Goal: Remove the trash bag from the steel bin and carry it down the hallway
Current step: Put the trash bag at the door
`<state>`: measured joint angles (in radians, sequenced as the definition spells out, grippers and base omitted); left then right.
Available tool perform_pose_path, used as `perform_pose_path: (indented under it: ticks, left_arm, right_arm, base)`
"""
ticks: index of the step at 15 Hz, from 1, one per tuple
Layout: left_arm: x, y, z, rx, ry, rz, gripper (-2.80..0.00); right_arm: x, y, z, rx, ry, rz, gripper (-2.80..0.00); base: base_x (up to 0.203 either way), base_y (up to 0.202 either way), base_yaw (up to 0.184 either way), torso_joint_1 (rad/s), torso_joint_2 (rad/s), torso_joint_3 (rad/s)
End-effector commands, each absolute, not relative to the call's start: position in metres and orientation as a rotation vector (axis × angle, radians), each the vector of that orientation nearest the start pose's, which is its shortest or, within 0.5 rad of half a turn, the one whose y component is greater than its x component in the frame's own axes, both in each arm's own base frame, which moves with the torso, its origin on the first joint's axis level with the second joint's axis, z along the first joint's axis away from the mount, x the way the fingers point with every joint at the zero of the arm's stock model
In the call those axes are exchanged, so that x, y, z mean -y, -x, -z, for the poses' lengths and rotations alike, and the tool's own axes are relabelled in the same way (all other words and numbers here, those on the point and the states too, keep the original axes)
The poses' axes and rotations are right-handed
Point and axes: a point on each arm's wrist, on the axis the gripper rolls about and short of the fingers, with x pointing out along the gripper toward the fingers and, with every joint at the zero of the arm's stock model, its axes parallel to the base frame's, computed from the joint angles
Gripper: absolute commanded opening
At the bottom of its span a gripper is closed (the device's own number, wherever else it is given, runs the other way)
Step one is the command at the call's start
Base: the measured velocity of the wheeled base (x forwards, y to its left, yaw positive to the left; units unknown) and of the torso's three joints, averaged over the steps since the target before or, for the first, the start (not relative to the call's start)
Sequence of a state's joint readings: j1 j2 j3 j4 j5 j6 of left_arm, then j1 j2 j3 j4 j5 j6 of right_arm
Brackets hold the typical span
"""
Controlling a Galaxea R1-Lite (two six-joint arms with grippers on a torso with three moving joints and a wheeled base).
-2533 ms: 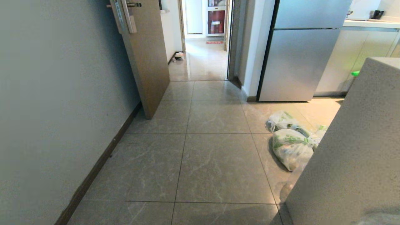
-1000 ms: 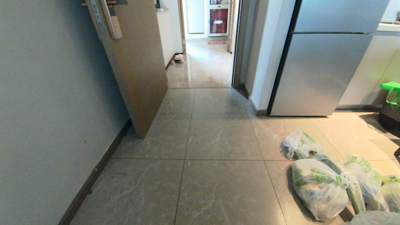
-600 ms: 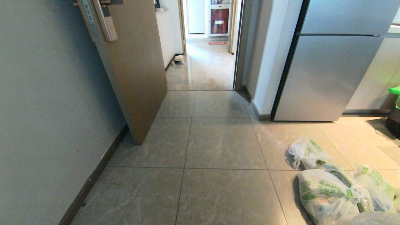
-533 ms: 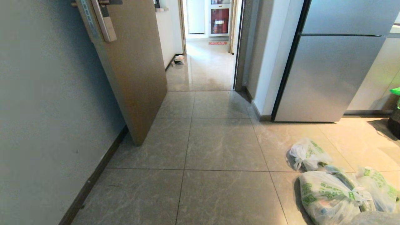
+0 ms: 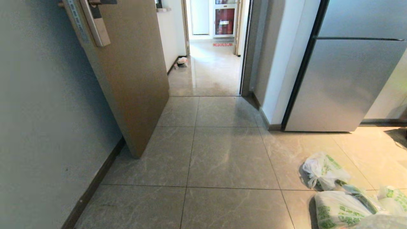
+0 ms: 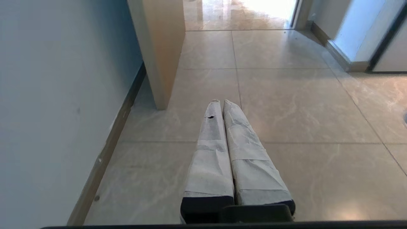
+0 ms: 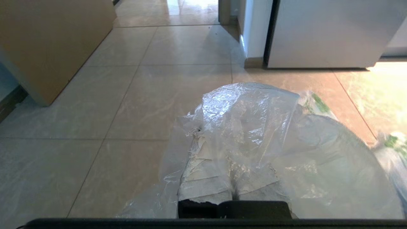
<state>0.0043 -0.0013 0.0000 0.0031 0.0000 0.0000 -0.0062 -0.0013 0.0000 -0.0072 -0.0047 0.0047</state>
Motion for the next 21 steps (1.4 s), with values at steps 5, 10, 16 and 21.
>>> perform_pose_path:
  ticks: [5,10,16,21]
  left_arm:
    - [0.0001,0.0227,-0.0747,-0.005,0.0,-0.005,-2.8]
    - [0.0001,0.0227,-0.0747,-0.005,0.0,-0.005,-2.8]
    - [0.0001,0.0226,-0.0744,-0.006,0.002,-0.005,-2.8]
    - [0.0001,0.0227,-0.0747,-0.005,0.002,-0.005,-2.8]
  right_arm:
    - [0.0,0.0228,-0.0758,0.008,-0.005,0.011,-2.8]
    - [0.0,0.0228,-0.0758,0.008,-0.005,0.011,-2.8]
    - [0.0,0.0228,-0.0758,0.008,-0.005,0.011,-2.8]
    - [0.0,0.0228,-0.0758,0.008,-0.005,0.011,-2.8]
  base:
    - [0.192,0.0,0.001,0.004,0.0,0.001]
    - [0.193,0.0,0.001,0.001,0.0,0.002]
    - [0.193,0.0,0.002,0.002,0.0,0.003]
    - [0.193,0.0,0.001,0.003,0.0,0.002]
